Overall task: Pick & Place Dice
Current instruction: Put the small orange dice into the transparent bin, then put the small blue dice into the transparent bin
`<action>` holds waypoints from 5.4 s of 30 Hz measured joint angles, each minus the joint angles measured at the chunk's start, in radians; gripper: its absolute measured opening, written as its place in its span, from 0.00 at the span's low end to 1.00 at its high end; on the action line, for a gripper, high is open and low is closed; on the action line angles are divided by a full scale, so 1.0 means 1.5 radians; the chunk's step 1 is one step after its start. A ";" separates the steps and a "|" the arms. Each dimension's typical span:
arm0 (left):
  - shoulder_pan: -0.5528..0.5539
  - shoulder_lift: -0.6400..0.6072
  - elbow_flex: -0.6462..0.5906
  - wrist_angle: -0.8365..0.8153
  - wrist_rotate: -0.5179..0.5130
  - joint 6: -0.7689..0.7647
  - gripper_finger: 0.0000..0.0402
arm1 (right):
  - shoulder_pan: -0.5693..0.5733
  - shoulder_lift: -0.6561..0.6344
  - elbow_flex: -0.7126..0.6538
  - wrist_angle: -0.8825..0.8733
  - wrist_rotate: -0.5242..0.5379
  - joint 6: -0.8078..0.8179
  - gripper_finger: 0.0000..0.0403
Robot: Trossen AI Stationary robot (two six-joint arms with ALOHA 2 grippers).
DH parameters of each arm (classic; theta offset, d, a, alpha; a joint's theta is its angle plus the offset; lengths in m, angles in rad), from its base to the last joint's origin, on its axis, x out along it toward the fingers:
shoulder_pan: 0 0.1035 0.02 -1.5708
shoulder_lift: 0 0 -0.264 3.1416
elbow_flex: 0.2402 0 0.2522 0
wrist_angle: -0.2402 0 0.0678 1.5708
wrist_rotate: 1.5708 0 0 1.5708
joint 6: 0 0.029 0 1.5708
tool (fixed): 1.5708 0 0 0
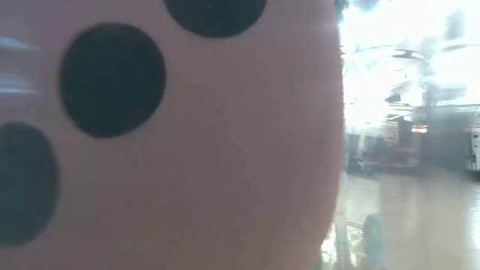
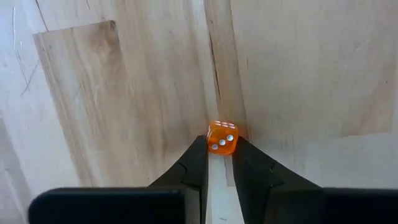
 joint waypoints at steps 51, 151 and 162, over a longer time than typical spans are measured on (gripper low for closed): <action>0.093 0.145 0.503 -0.057 -0.128 0.411 0.42 | 0.024 0.000 0.000 -0.002 -0.019 -0.015 0.60; 0.271 0.055 0.496 0.077 -0.150 0.397 0.49 | -0.609 -0.025 -0.681 1.061 -0.652 -0.636 0.08; 0.296 0.055 0.496 0.041 -0.203 0.422 0.49 | -0.491 -0.137 -0.684 1.048 -0.592 -0.651 0.08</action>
